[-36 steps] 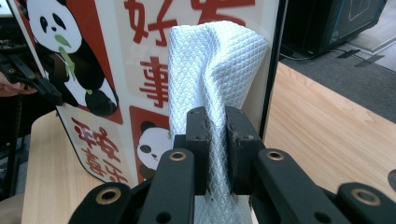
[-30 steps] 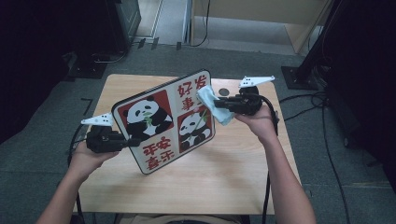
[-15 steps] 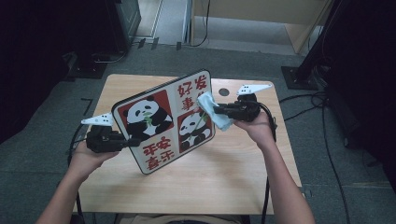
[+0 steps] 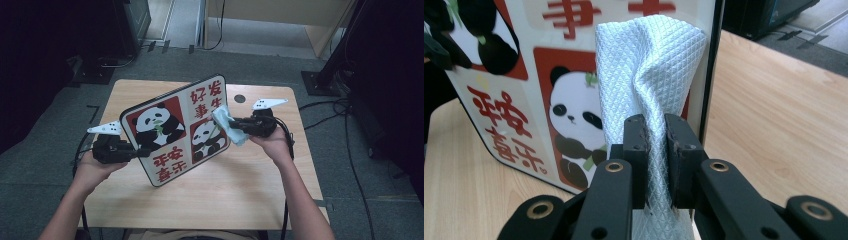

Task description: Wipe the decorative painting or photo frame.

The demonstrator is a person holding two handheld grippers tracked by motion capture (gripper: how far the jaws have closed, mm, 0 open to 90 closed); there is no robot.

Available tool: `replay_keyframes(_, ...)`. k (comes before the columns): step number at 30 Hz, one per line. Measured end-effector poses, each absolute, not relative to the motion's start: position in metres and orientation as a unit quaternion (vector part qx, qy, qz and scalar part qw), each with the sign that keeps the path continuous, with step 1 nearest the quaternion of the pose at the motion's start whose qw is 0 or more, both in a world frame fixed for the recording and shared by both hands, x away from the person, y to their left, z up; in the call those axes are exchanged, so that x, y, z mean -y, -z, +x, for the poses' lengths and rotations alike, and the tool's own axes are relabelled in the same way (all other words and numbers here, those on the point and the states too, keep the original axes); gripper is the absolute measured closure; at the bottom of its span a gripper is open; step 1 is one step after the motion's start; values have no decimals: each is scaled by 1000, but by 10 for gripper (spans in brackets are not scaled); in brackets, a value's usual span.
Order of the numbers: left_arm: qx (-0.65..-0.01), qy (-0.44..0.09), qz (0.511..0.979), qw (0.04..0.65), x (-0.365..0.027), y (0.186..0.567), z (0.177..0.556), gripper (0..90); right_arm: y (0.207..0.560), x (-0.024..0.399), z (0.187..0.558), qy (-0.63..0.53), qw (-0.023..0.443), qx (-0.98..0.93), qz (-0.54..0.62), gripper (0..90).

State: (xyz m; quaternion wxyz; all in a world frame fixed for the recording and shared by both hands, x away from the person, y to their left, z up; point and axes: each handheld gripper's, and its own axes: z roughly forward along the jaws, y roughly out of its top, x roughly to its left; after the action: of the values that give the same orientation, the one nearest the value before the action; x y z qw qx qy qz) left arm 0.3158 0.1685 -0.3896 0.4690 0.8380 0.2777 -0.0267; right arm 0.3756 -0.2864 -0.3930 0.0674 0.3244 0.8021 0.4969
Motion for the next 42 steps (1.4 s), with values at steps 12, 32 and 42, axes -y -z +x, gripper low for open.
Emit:
replay_keyframes(12, -276, 27, 838, 469, -168, 390, 316, 784, 414, 289, 372, -480, 61, -808, 337, 818)
replay_keyframes(32, -275, 30, 838, 471, -168, 390, 317, 782, 457, 287, 365, -436, 39, -823, 363, 818)
replay_keyframes(42, -274, 30, 839, 470, -168, 390, 318, 783, 477, 287, 367, -406, 19, -832, 379, 818)
